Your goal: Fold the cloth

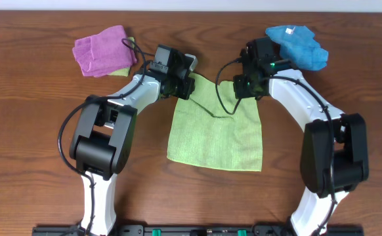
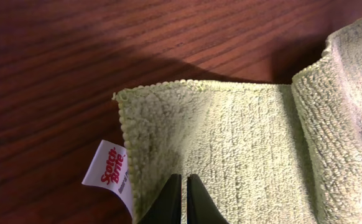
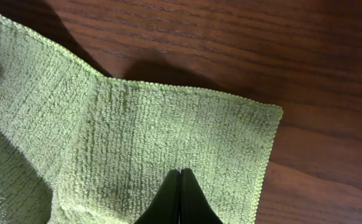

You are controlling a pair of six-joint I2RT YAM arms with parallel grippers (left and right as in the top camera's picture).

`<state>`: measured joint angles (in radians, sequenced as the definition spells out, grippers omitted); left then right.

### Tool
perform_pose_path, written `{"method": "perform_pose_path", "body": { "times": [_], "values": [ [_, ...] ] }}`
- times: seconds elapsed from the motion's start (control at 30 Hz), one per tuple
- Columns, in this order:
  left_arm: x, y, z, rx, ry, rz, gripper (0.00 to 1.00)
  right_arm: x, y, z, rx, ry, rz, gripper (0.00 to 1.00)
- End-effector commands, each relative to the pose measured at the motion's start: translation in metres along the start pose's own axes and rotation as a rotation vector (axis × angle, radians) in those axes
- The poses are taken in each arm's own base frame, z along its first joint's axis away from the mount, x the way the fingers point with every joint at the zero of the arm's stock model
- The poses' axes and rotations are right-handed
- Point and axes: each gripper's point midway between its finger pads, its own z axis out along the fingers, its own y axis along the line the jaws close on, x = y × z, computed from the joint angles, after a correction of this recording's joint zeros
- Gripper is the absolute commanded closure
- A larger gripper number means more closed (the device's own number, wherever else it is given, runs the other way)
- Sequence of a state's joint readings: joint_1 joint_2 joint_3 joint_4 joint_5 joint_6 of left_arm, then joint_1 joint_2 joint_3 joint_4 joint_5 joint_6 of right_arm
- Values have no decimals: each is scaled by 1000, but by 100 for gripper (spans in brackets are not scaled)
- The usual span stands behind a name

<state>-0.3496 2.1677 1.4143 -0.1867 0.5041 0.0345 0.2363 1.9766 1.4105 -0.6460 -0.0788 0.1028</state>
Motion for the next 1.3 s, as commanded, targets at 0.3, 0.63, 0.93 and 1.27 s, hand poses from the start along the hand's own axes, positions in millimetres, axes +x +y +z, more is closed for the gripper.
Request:
{"method": "perform_pose_path", "body": {
  "times": [0.3, 0.63, 0.93, 1.27],
  "values": [
    [2, 14, 2, -72, 20, 16, 94, 18, 1, 16, 0, 70, -16, 98],
    [12, 15, 2, -76, 58, -1, 94, 22, -8, 23, 44, 84, -19, 98],
    [24, 18, 1, -96, 106, -21, 94, 38, -12, 46, 50, 148, -15, 98],
    [42, 31, -4, -170, 173, -50, 94, 34, -25, 48, 125, 134, -20, 98]
  ]
}}
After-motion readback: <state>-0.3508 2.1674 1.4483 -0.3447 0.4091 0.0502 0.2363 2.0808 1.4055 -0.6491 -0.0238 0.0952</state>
